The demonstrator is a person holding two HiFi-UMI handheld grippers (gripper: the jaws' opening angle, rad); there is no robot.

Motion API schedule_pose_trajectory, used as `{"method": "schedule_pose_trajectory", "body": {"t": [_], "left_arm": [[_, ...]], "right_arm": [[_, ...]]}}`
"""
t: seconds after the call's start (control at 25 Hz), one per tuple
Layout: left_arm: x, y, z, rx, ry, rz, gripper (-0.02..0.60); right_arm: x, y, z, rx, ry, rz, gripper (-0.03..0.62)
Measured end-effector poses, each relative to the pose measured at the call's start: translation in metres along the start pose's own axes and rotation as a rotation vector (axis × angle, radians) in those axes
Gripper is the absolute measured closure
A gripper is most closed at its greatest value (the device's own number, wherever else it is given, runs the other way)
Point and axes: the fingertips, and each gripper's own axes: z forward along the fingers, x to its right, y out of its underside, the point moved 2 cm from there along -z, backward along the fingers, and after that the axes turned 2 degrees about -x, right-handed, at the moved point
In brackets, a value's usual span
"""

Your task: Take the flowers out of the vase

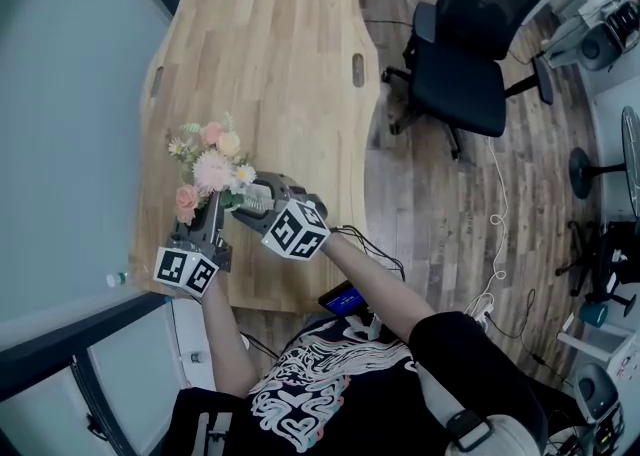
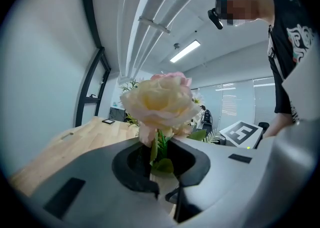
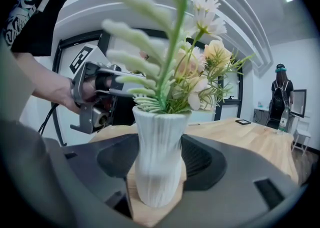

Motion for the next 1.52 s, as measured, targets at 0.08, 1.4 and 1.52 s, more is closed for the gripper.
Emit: {"method": "schedule_pose_trajectory", "body": {"t": [0.08, 1.4, 1.52], "left_arm": [[0.000, -0.002, 0.000, 0.006, 0.000, 0.005, 0.532], [0.007, -0.074, -0.033, 0.273, -0.012, -0.058, 0.541], [0.004, -0.088, -0.042, 0.300, -0.022, -0.059, 0.541]], "right_arm": [[0.001, 0.000, 0.001, -0.001, 0.002, 0.000, 0.324], [-0.003, 0.006, 0.004, -0.062, 0.008, 0.014, 0.324], [-0.008, 0.006, 0.003, -0.067, 0.011, 0.015, 0.324]]}}
